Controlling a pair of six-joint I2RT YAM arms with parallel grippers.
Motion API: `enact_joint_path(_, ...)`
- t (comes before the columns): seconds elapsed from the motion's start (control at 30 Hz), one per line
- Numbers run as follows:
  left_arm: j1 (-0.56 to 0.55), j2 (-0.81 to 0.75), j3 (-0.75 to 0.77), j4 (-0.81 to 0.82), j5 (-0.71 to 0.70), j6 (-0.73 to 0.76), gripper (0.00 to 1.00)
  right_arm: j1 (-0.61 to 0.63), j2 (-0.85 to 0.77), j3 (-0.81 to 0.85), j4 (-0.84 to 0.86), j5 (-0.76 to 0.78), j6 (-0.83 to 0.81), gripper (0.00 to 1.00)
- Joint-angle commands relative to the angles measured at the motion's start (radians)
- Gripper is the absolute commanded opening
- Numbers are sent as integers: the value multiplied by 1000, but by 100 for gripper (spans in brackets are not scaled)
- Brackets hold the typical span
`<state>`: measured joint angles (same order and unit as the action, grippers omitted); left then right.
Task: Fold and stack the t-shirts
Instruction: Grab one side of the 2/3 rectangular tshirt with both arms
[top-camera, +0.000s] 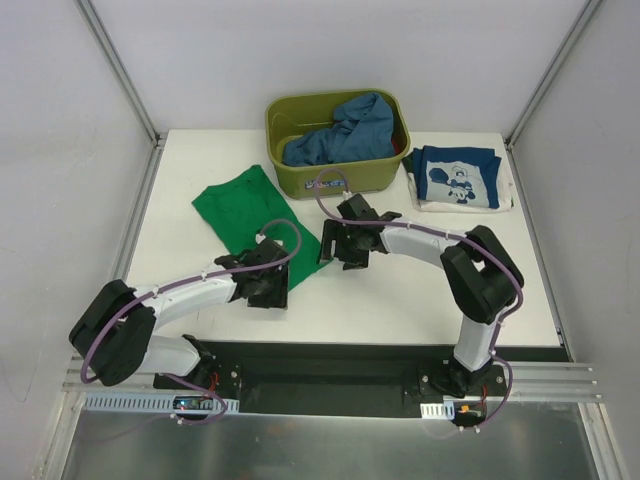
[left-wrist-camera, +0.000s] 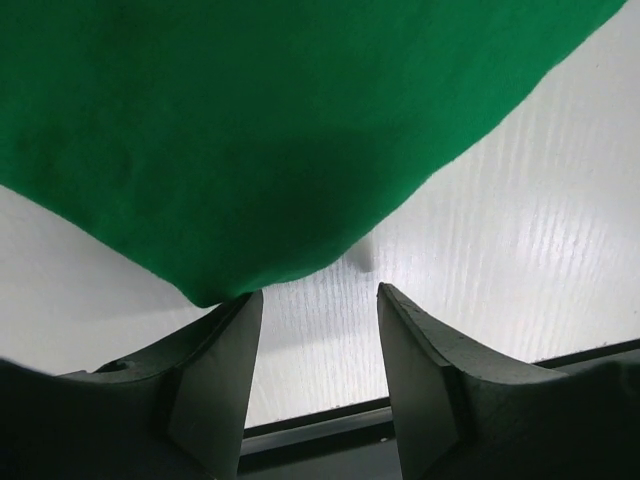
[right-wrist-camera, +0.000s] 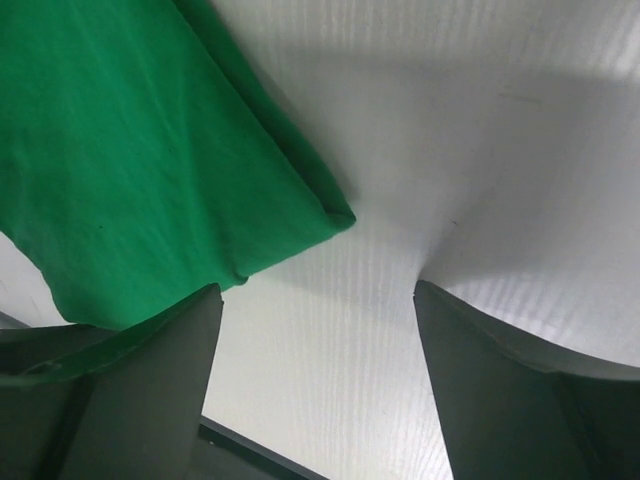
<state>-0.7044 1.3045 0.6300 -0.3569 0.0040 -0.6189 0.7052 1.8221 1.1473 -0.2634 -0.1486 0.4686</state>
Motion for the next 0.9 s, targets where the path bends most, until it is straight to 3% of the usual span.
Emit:
enact_joint_path(0.0, -43, 16, 37, -79, -105, -1, 48, -3, 45, 63, 62, -65, 27, 76)
enact_joint_path(0.17, -49, 68, 63, -102, -170, -12, 39, -4, 92, 111, 64, -77, 31, 68)
enact_joint_path(0.5, -50, 53, 88, -137, -260, -35, 47, -13, 143, 126, 70, -97, 35, 63)
enact_joint_path(0.6, -52, 91, 103, -134, -253, -39, 45, -13, 141, 126, 75, -100, 33, 57)
enact_joint_path(0.7, -50, 146, 125, -134, -253, -45, 36, -15, 140, 124, 75, -95, 31, 52)
enact_joint_path(0.8, -52, 177, 146, -128, -227, -48, 15, -21, 146, 126, 76, -92, 28, 43)
enact_joint_path(0.83, -52, 179, 152, -126, -220, -45, 1, -21, 146, 124, 75, -91, 27, 40)
enact_joint_path(0.87, -59, 177, 151, -128, -213, -45, 0, -24, 147, 126, 75, -91, 24, 26)
